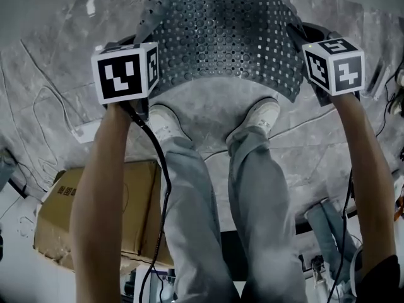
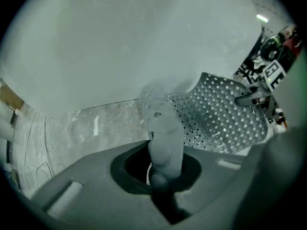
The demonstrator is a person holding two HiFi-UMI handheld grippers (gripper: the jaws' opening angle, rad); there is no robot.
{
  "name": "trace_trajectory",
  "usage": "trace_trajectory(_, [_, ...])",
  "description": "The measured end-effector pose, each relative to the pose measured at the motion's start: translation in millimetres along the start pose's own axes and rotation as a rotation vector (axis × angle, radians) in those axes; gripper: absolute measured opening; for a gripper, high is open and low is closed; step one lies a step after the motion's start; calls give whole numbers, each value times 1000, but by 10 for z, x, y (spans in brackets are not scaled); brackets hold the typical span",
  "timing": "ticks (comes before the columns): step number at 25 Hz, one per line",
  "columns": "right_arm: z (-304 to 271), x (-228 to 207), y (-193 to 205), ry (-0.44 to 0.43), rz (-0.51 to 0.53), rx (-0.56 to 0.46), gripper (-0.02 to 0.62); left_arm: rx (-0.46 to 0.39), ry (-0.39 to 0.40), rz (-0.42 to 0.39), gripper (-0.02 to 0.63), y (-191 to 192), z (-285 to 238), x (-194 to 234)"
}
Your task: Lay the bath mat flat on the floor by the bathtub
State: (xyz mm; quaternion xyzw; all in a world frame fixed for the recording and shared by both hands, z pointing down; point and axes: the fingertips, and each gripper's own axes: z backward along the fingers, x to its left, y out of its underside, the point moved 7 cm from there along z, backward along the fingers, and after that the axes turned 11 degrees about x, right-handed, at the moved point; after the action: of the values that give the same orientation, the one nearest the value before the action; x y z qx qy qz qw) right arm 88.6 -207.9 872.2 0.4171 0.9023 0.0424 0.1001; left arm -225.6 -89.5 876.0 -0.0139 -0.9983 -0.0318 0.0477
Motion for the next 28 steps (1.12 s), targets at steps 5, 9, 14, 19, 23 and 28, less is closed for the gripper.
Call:
trace_trajectory(5, [-138,-80,81,13,-12,14,25,15,-9,56,23,91,-176,171])
trace_trajectory(9, [-203,-205,180,26,-31,40,25,13,-8,67,23,118,-291,172])
trace_trajectory(14, [-332,-338,197,33,-19,69,25,9,-35,80,23,116,-449,241])
trace_trajectory(19, [-509,-432,322,58,-9,106,25,13,-58,97,23,208,-636,346])
trace_trajectory(23, [-634,-499,381,73,-32,120,25,23,-67,78,23,214,-698,424])
trace_trajectory(28, [-733,-545,553,99,-126,144,26,48,-128,40,23,276,-838,559])
